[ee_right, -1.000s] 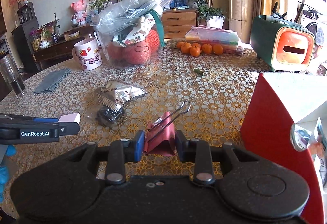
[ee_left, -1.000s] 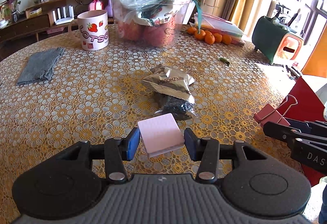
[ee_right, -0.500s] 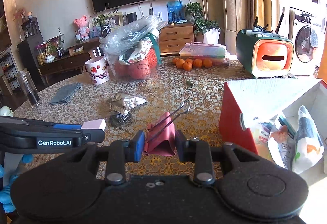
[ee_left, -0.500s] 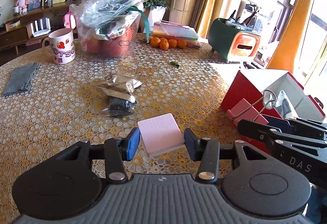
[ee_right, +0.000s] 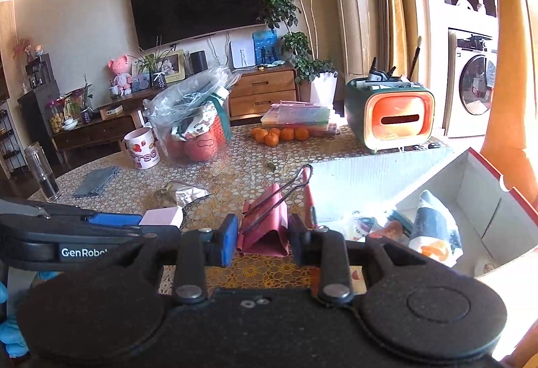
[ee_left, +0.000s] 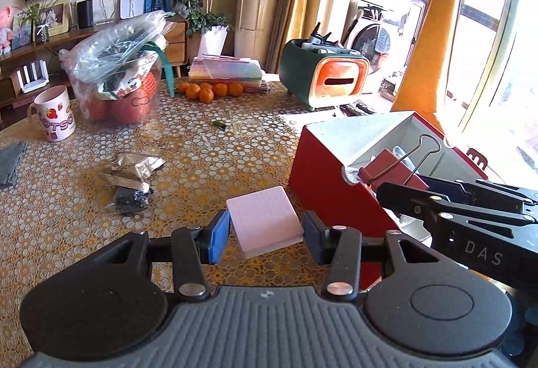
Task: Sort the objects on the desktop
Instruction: 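Carry the binder clip and note pad with both tools over the red box, then open the right tool to drop the pink clip while the left tool releases the note pad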
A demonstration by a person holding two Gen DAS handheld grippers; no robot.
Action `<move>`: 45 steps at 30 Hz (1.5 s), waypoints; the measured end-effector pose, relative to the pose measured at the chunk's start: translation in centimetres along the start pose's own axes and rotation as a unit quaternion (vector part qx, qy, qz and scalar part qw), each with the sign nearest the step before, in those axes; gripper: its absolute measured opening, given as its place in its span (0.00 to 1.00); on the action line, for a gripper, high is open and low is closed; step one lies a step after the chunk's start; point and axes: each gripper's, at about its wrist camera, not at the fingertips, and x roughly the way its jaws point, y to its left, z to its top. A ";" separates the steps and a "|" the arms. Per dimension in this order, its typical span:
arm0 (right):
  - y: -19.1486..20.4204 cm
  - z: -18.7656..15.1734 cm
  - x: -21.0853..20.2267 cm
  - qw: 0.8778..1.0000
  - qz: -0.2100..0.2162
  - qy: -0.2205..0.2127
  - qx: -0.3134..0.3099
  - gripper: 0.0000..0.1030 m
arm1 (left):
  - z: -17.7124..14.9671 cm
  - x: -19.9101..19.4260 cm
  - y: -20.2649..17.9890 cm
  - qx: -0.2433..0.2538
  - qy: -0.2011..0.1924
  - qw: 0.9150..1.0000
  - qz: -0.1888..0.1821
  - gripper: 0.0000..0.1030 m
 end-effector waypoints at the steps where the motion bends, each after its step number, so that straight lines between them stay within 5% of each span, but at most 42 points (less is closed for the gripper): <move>1: -0.5 -0.1 -0.4 1.000 -0.004 -0.002 0.001 0.30 | 0.1 0.1 -0.5 0.004 0.000 1.000 -0.004 0.45; 23: -13.7 -0.6 -1.5 0.992 -0.110 -0.012 0.053 0.30 | 2.9 6.6 -13.1 0.114 0.029 0.992 -0.052 0.45; 45: -18.8 -0.9 5.2 0.984 -0.147 0.084 0.049 0.30 | 5.1 15.9 -16.4 0.173 0.098 0.979 -0.045 0.45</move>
